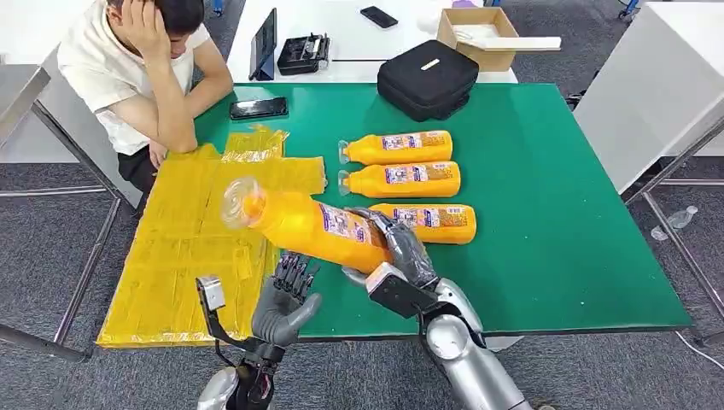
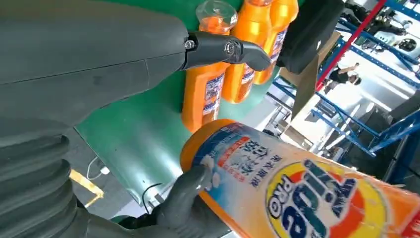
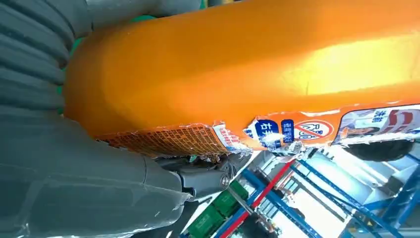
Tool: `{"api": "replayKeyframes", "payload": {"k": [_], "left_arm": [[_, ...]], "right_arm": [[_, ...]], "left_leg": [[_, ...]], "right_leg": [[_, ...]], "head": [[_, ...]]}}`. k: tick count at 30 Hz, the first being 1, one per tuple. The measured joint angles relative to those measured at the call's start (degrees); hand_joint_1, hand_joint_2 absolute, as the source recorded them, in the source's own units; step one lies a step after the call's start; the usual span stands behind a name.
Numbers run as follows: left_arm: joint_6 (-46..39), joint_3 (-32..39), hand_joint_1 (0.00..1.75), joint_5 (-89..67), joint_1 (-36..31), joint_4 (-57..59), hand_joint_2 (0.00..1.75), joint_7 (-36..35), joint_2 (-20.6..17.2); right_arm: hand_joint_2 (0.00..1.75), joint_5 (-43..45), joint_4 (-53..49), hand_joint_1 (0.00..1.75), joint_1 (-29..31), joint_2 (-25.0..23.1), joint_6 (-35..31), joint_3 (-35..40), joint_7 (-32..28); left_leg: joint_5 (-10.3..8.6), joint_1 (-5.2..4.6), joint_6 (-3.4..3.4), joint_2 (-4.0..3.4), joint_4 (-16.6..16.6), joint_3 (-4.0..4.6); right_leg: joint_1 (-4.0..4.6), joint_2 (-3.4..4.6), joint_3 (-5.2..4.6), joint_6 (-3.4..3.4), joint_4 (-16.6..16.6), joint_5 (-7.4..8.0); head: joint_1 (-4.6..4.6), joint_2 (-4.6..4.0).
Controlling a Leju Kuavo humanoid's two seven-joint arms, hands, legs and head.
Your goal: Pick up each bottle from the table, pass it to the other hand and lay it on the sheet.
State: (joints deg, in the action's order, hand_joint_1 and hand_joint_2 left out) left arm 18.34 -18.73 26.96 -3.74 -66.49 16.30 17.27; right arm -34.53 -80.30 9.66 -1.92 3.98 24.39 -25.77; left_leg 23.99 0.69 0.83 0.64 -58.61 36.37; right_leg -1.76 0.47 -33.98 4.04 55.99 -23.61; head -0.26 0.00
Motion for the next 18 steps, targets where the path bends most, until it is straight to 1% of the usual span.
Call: {"api": "replayKeyframes", "payload": {"k": [7, 14, 18], "left_arm": [[-2.8, 0.0, 0.00, -9.5, -0.3, -2.2, 1.75, 4.1, 0.0], [-3.2, 0.2, 0.00, -11.4, -0.3, -5.2, 1.75, 4.8, 0.0], [-5.0, 0.4, 0.00, -15.6, -0.1, -6.6, 1.75, 7.8, 0.0]], "right_arm": [[1.75, -2.4, 1.9, 1.75, 0.2, -1.4, 0.5, 1.6, 2.3], [1.75, -2.5, 4.1, 1.75, 0.1, -1.8, 0.3, 2.6, 2.7], [1.75, -2.3, 4.9, 1.75, 0.1, -1.8, 0.6, 2.8, 3.3]], "left_leg": [[0.00, 0.01, 0.00, 0.00, 0.0, 0.00], [0.00, 0.00, 0.00, 0.00, 0.0, 0.00], [0.00, 0.00, 0.00, 0.00, 0.0, 0.00]], "right_leg": [[0.00, 0.00, -0.02, 0.00, 0.0, -0.01], [0.00, 0.00, -0.02, 0.00, 0.0, -0.01], [0.00, 0.00, -0.02, 0.00, 0.0, 0.00]], "head": [[0.00, 0.00], [0.02, 0.00], [0.00, 0.00]]}}
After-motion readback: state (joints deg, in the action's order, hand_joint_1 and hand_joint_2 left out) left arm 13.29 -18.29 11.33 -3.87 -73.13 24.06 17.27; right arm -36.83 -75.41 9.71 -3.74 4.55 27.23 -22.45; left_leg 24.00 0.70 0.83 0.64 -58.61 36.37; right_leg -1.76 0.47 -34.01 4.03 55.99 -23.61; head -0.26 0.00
